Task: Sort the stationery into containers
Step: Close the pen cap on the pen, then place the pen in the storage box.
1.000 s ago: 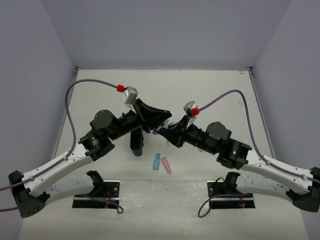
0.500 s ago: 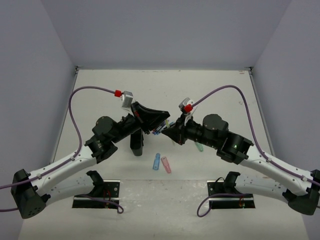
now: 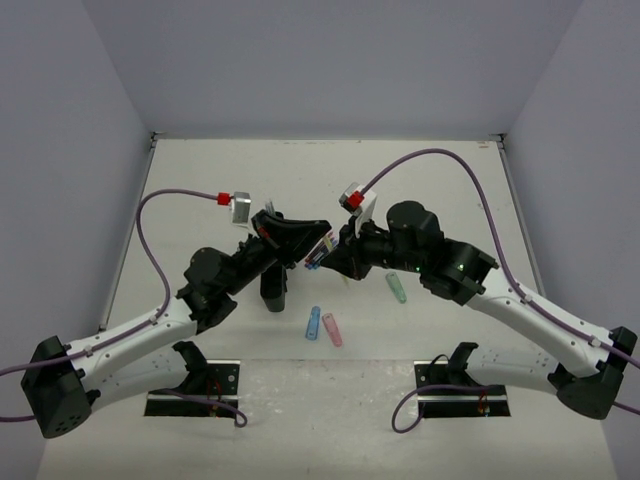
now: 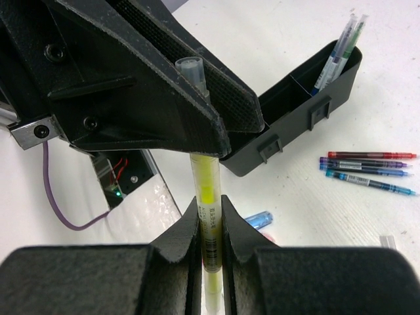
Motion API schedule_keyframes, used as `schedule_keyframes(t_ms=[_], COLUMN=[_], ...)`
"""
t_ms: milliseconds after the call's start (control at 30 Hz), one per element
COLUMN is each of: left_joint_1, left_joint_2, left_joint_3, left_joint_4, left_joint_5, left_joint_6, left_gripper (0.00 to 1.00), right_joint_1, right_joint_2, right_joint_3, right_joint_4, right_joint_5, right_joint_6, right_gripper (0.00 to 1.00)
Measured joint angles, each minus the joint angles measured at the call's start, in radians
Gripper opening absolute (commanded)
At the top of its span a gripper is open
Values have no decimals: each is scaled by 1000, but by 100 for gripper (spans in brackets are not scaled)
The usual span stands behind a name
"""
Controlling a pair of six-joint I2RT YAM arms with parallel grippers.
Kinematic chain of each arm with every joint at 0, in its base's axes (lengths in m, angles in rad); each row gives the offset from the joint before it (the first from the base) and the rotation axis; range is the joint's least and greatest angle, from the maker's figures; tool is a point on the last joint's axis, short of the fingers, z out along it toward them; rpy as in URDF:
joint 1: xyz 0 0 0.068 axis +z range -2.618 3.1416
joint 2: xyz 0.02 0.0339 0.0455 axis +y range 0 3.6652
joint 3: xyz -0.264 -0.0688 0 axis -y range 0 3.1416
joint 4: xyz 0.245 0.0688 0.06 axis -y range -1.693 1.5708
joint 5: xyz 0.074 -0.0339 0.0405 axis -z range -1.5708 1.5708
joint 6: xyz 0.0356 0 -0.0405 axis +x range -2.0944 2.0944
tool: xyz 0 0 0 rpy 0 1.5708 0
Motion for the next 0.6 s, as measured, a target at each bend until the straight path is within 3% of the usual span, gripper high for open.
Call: schedule_keyframes(t_ms=[67, 133, 267, 367, 467, 600], left_joint_1=[-3, -19, -65, -79, -55, 63], left_joint_2=[-13, -35, -57, -14, 34, 103], left_joint_3=[7, 46, 187, 294, 387, 470], left_joint_4=[-35, -137, -468, -678, -844, -913], left_joint_5=[-27, -79, -203, -301, -426, -587], left_joint_6=[6, 21, 90, 140, 181, 225], left_gripper=[0, 0, 0, 0, 0, 0], right_joint_1=[-6, -14, -43, -68, -70, -69], right_joint_2=[5, 5, -32, -79, -113, -207], right_joint_3=[1, -9, -127, -221, -276, -365], right_joint_4=[0, 21, 233, 340, 389, 379], right_joint_5=[-11, -25, -16, 21, 75, 195], right_joint_6=[-2, -6, 6, 21, 26, 48], right_gripper=[4, 32, 66, 76, 79, 81])
